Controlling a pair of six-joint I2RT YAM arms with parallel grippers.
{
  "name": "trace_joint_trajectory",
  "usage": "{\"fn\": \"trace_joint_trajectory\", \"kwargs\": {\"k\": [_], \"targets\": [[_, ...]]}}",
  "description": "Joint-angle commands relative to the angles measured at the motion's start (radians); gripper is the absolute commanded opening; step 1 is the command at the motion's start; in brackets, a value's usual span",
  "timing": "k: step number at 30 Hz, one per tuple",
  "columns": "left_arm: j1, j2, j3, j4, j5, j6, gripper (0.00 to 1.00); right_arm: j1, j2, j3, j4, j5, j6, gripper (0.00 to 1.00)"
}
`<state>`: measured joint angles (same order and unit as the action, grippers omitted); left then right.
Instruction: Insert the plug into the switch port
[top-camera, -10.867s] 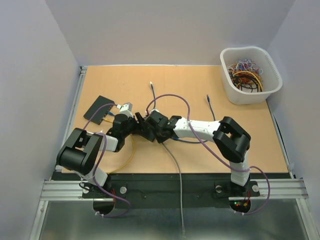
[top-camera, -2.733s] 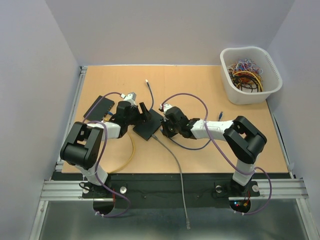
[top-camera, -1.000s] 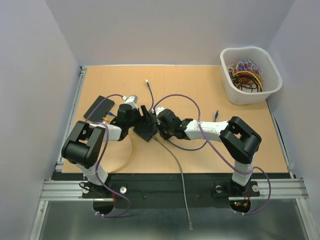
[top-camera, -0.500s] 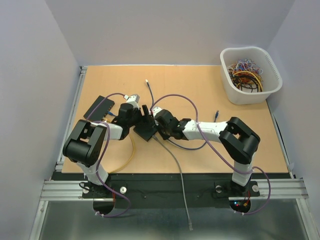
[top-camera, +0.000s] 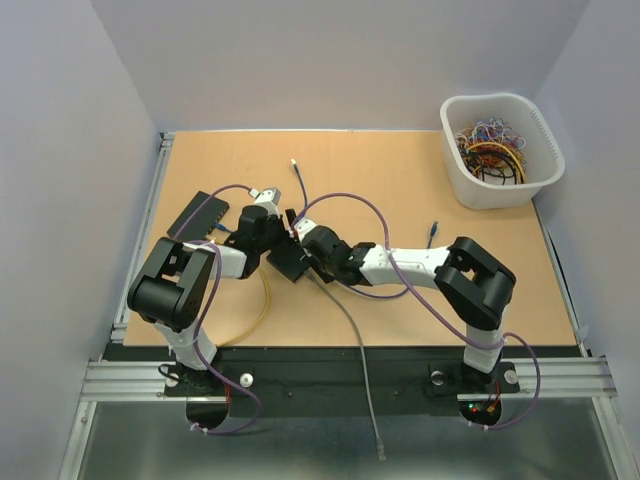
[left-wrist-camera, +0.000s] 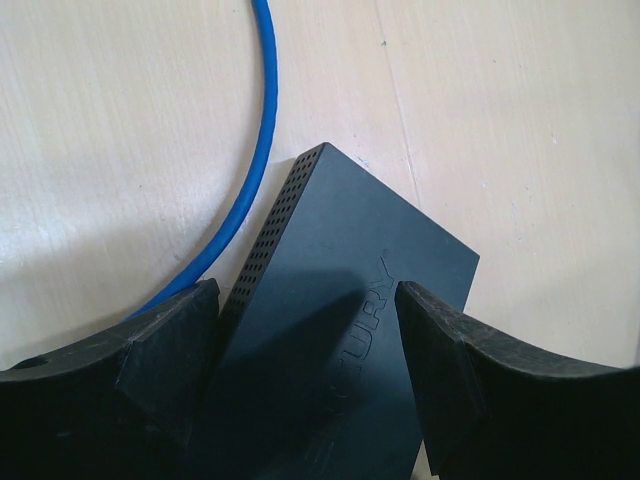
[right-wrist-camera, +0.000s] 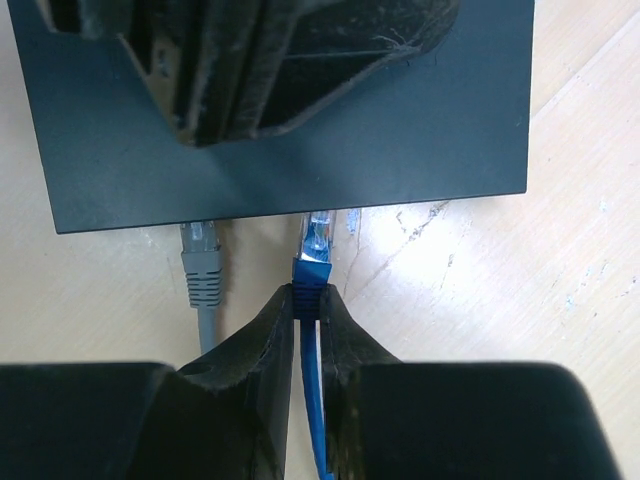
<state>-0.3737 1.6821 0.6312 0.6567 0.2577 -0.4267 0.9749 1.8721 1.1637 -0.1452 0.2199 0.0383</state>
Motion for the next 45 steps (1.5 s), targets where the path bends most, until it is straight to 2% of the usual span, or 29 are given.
{"fn": "trace_joint_trajectory", "kwargs": {"k": [1, 12, 22, 33, 45], "targets": [[-0.045, 0.028, 0.002, -0.08, 0.094, -0.021, 0.82, 0.044, -0.004, 0.013, 0.268, -0.007, -0.056, 0.01], [-0.045, 0.041, 0.013, -0.091, 0.107, -0.009, 0.82, 0.056, -0.05, -0.137, 0.51, 0.003, -0.14, 0.0], [-0.045, 0.042, 0.001, -0.092, 0.11, -0.009, 0.82, 0.056, -0.028, -0.147, 0.516, 0.032, -0.11, 0.0], [-0.048, -0.002, -0.065, -0.094, 0.123, -0.043, 0.81, 0.056, -0.111, -0.246, 0.545, 0.042, -0.041, 0.01], [-0.108, -0.053, -0.168, -0.063, 0.094, -0.126, 0.81, 0.056, -0.202, -0.335, 0.555, 0.027, -0.005, 0.0]]}}
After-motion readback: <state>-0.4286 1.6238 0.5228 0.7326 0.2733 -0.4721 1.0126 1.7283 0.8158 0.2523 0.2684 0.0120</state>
